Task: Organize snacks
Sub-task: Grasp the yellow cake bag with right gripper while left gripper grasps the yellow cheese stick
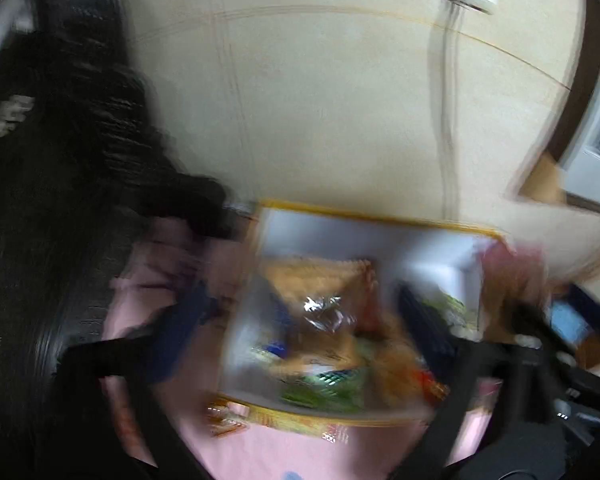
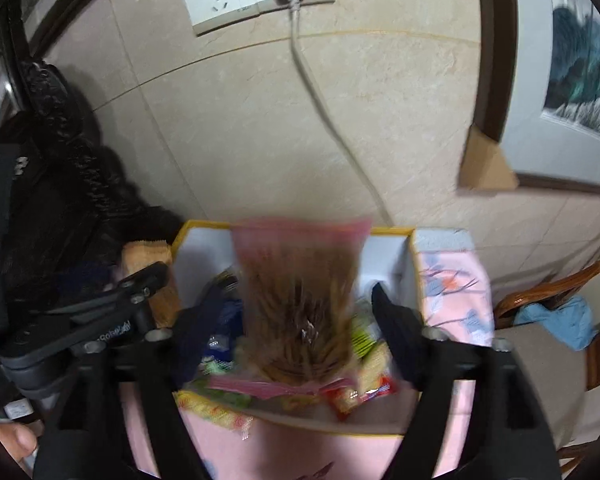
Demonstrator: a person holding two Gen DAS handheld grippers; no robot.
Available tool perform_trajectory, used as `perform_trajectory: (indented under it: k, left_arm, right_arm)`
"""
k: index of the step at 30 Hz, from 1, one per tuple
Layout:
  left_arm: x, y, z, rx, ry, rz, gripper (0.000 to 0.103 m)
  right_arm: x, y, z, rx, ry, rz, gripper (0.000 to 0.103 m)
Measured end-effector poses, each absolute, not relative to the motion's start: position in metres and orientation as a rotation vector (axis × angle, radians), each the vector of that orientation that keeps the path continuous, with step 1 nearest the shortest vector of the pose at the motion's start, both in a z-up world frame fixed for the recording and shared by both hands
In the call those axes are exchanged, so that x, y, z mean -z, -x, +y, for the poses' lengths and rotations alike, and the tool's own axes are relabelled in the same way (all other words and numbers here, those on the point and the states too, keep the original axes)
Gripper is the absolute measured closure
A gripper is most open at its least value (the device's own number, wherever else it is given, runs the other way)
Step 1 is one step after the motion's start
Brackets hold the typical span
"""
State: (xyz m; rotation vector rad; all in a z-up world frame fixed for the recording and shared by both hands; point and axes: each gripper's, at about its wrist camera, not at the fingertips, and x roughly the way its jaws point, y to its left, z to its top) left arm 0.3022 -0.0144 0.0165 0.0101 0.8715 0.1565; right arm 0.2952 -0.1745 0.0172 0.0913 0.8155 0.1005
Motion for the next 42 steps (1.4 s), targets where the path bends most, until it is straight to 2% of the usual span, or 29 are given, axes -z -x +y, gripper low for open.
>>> perform_trajectory:
  k: [10,15,20,24,31,32,35,38,40,41,42]
  left_arm:
    - [-0.031,-0.286,-0.009,-0.089,0.023,0.857,0.002]
    - [-0.026,-0.243,-0.011,-0.071,-0.019,0.863,0.002]
    - [0.030,-0.164,-0.009,-0.011,-0.090,0.975,0.002]
    - [0.081,-0.102,0.003,0.021,-0.081,1.072,0.002]
    - [0.146,-0.039,0.030,-0.010,-0.096,1.289,0.002]
    - [0.150,-0.036,0.033,-0.017,-0.087,1.306,0.002]
    - [0.152,-0.028,0.034,-0.011,-0.076,1.319,0.002]
    - [0.155,-0.020,0.027,0.017,-0.096,1.328,0.002]
    - [0.160,-0.014,0.019,0.042,-0.105,1.344,0.002]
    - [0.164,-0.014,0.015,0.051,-0.110,1.353,0.002]
    - [0.167,-0.013,0.011,0.056,-0.115,1.357,0.002]
  right_arm:
    - [-0.028,-0.271,-0.183,-0.126,-0.083,0.808,0.006]
    - [-0.019,-0.220,-0.192,-0.183,-0.031,0.862,0.005]
    - [0.048,-0.134,-0.226,-0.201,-0.014,1.060,0.004]
    - [0.106,-0.056,-0.250,-0.200,-0.104,1.241,0.004]
    - [0.154,0.003,-0.233,-0.222,-0.086,1.316,0.005]
    - [0.158,0.002,-0.230,-0.219,-0.076,1.305,0.007]
    - [0.178,-0.004,-0.222,-0.206,-0.032,1.316,0.026]
    - [0.190,-0.004,-0.218,-0.205,-0.046,1.318,0.032]
    - [0.191,-0.004,-0.210,-0.207,0.012,1.301,0.045]
    - [0.190,-0.004,-0.207,-0.226,0.014,1.305,0.057]
    - [0.189,-0.004,-0.207,-0.246,-0.013,1.313,0.062]
